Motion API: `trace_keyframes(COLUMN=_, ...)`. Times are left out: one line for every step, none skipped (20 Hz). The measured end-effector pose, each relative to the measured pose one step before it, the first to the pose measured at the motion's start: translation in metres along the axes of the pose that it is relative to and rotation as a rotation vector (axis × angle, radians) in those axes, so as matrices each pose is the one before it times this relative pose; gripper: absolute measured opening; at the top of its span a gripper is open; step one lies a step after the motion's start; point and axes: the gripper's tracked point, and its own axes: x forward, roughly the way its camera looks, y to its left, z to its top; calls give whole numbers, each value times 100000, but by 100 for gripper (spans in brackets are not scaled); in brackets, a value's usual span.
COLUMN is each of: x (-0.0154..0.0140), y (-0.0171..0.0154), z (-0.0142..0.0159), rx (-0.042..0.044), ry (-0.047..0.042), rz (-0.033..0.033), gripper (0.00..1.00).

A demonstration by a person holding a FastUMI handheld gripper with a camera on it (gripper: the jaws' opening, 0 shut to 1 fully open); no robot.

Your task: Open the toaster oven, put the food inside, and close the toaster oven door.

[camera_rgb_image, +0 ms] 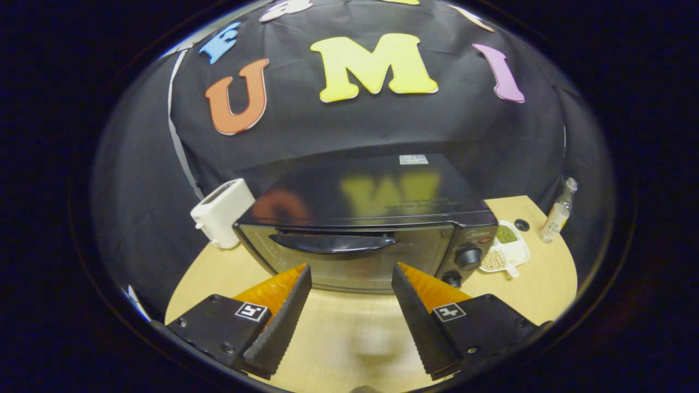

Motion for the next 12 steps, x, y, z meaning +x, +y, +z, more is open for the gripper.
trace_keyframes(x=-1830, y=-497, z=381, rx=-1339, ry=-1643, rz=-1104, gripper=95)
trace_keyframes(x=-2401, y=-667, z=594, rx=-1626, ry=-2853, rz=-1342, gripper=95)
trace_keyframes(x=-2608, y=-899, z=808, rx=-1892, ry=-3148, rz=-1916, gripper=95)
trace_keyframes(x=-2621, y=-1039, z=722, rx=-1724, ry=-3024, rz=-2049, gripper=95)
trace_keyframes(x=-2318, y=-956, z=630, rx=-1160, ry=-2683, rz=-1814, gripper=95)
trace_keyframes(x=-2822, y=-1339, z=763, rx=-1291, ry=-3217, rz=-2153, gripper=95)
trace_keyframes(x=-2192, y=-1251, z=422, rx=-906, ry=-1939, rz=-2552, gripper=95)
trace_keyframes(x=-2614, y=-1806, z=475, rx=-1075, ry=-2149, rz=-3015, gripper=95)
trace_keyframes(x=-1912, y=-1417, z=335, rx=-300, ry=-1259, rz=-2165, gripper=95)
trace_keyframes(x=-2193, y=-1726, z=289, rx=400, ry=-1418, rz=-1703, gripper=96)
trace_keyframes(x=-1844, y=-1743, z=160, rx=527, ry=-418, rz=-1802, gripper=97)
trace_keyframes(x=-1500, y=-2293, z=73, rx=595, ry=-1083, rz=-2461, gripper=97)
